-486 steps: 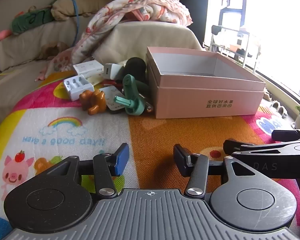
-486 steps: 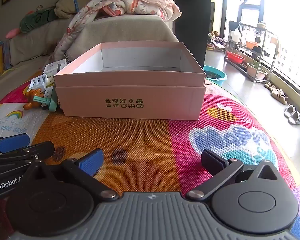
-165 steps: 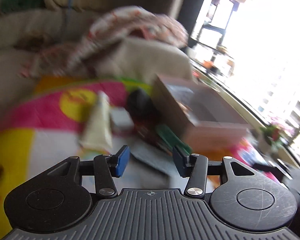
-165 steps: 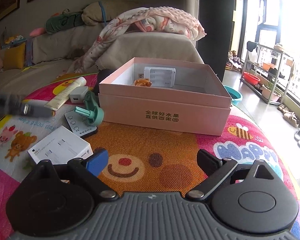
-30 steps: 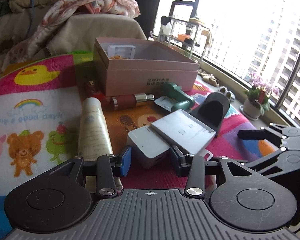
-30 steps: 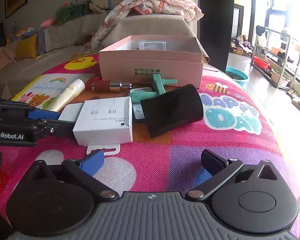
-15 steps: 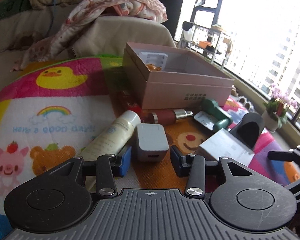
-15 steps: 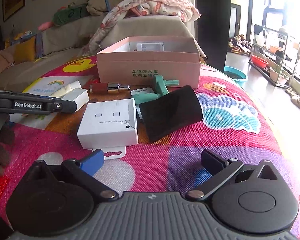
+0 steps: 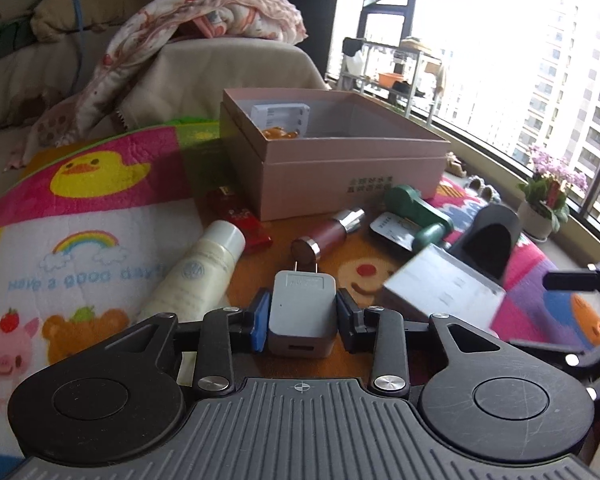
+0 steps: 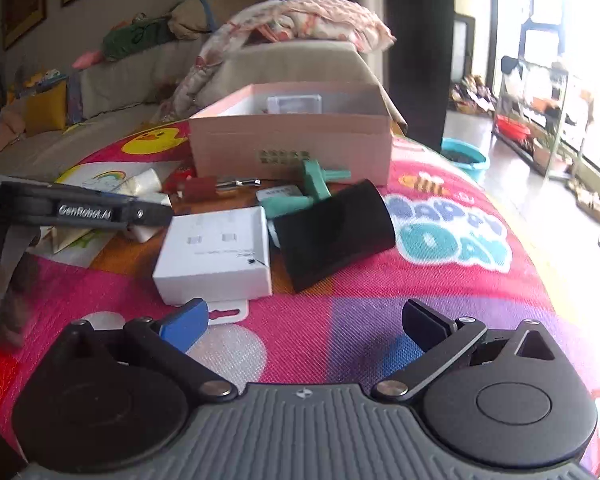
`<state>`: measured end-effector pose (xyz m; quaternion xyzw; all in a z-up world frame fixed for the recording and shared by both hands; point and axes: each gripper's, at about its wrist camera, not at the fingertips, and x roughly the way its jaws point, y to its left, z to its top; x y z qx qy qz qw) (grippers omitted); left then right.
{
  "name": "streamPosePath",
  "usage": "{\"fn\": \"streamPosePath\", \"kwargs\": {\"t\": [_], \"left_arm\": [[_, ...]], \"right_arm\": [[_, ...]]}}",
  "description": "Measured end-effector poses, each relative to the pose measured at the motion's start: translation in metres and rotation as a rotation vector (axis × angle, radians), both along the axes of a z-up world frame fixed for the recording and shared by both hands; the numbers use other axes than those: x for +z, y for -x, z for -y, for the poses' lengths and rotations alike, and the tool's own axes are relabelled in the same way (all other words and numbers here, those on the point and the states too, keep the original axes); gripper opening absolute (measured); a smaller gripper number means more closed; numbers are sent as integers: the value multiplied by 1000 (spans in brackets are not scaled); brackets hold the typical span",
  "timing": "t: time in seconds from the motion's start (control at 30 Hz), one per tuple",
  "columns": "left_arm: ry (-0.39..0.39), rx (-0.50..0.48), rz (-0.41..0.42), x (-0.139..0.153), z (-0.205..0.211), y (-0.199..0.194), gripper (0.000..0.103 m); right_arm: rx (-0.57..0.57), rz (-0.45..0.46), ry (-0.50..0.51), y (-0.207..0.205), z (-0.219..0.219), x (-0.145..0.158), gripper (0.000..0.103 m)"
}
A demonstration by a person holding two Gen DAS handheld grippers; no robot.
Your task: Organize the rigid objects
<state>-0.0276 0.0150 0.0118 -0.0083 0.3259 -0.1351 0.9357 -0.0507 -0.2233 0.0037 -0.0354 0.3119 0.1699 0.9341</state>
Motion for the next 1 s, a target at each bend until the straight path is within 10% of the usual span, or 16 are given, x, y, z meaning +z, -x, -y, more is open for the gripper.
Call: {"fn": "streamPosePath", "kwargs": {"t": [0.7,1.0], "left_arm": [[-14,-75,2,-3,-8,55,39],[-17,-73,16,-4,-8,60,39]], "right_arm": [[208,-39,147,-37,-78,11,74],[163,-110,40,-58,-70,10,69]]}}
